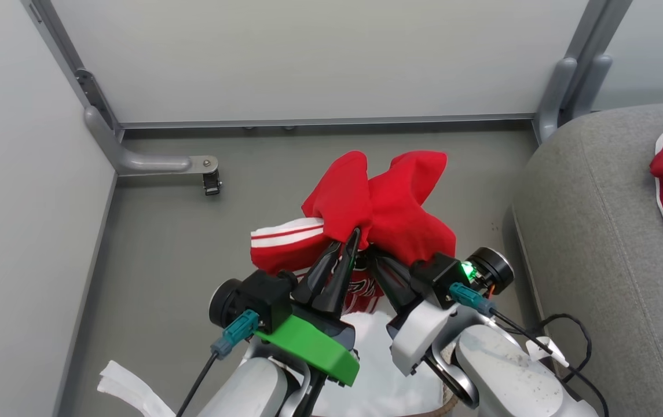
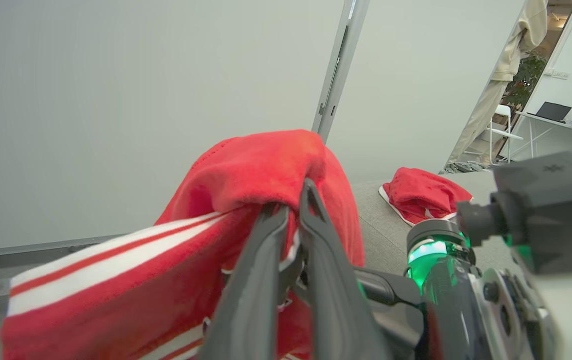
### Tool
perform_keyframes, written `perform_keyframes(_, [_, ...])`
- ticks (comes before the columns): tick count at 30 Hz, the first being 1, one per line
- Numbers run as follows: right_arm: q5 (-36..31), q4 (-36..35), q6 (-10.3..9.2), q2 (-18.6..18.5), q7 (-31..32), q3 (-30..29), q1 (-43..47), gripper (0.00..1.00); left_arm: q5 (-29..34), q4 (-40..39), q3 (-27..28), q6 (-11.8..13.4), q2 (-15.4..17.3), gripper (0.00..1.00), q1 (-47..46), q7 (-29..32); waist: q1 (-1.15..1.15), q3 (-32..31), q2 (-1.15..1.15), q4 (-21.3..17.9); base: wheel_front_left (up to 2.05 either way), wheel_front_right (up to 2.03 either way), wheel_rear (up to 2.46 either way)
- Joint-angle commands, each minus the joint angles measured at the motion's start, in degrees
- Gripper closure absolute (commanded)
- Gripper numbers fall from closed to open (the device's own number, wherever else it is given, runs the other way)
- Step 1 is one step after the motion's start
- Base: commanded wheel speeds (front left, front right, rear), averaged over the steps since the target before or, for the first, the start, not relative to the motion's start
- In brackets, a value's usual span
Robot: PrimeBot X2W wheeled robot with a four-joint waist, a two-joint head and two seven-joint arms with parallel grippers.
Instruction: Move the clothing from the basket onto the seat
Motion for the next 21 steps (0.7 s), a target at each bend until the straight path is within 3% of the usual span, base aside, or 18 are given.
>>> perform_keyframes(1, [-0.40, 0.26, -0.08, -0.28, -0.10, -0.44, 0.87, 1.00, 0.35, -0.29, 0.08, -0.26, 0.11, 1.00, -0.87, -0.23, 0.00, 0.04, 0.00, -0.64, 0.00, 0.00, 0.00])
perform_keyframes(18, [-2.15, -8.51, -0.08, -0.28, -0.11, -8.43, 4.52, 1.00, 1.12, -0.44, -0.32, -1.13, 0.12, 1.00, -0.34, -0.22, 0.00, 0.17, 0.00, -4.34, 0.00, 0.00, 0.00])
perform_keyframes(19, [-2.25, -9.19, -0.08, -0.29, -0.11, -8.83, 4.67, 1.00, 1.32, -0.67, -0.20, -1.02, 0.13, 0.54, -0.46, -0.21, 0.00, 0.25, 0.00, -4.60, 0.00, 0.00, 0.00])
perform_keyframes(20, [-2.29, -9.83, -0.08, -0.28, -0.11, -9.03, 4.72, 1.00, 1.11, -0.61, -0.15, -0.93, 0.13, 0.19, -0.39, -0.16, 0.00, 0.34, 0.00, -4.86, 0.00, 0.00, 0.00])
perform_keyframes(21, [-2.47, -10.58, -0.08, -0.28, -0.11, -9.19, 4.77, 1.00, 1.19, -0.88, 0.07, -0.76, 0.12, 0.00, -0.46, -0.14, 0.00, 0.46, 0.00, -5.16, 0.00, 0.00, 0.00])
